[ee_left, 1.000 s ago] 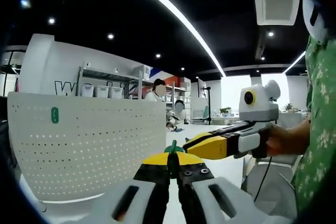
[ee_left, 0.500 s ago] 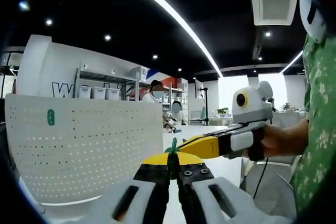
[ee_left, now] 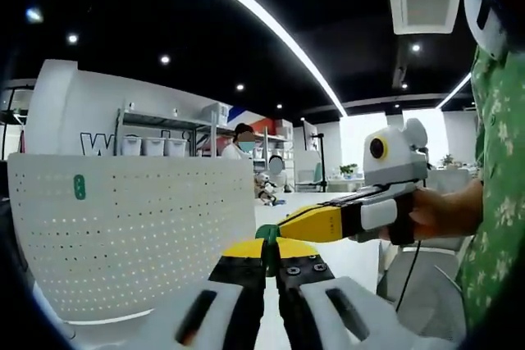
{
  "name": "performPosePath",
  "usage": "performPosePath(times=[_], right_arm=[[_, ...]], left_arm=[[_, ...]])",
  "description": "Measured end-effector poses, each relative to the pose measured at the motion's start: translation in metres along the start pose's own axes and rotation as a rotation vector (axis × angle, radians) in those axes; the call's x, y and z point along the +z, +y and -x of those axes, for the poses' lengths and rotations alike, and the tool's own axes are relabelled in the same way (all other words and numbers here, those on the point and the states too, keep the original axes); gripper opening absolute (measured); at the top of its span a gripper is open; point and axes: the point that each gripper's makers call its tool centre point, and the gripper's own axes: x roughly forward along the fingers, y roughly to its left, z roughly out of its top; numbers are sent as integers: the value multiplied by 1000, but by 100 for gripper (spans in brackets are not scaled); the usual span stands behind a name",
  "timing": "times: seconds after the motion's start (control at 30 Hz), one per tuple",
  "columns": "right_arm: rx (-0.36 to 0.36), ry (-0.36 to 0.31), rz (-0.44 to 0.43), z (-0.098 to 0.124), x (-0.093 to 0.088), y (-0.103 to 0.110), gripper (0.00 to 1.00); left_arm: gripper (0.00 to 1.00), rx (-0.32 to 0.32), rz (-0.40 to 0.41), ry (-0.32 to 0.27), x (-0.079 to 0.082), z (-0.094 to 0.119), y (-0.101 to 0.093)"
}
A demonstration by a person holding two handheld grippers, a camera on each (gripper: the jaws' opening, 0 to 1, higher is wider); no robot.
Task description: Insert the hook assembly into the mounting plate slot until the hook locks in place.
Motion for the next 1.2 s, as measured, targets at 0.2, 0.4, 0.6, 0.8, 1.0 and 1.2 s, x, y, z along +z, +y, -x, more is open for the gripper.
performPosePath(times=[0.2,0.4,0.6,0.8,1.0,1.2], right_arm=[[4,-8,17,2,2,2,1],[4,-8,48,3,3,4,1],[7,-7,56,3,4,5,1],[5,3,83,3,1,6,0],[3,5,79,4,0,5,1],[2,7,69,4,0,5,6]], left_arm=[[3,-2,-9,10,0,-1,-2],[3,-1,-27,22,-2,-2,-3],[3,-1,-25,28,-2,-2,-3],[3,2,-20,43,-6,-1,-4],[2,3,-17,46,-7,-2,-4],[2,9,-14,37,-4,-2,-3]])
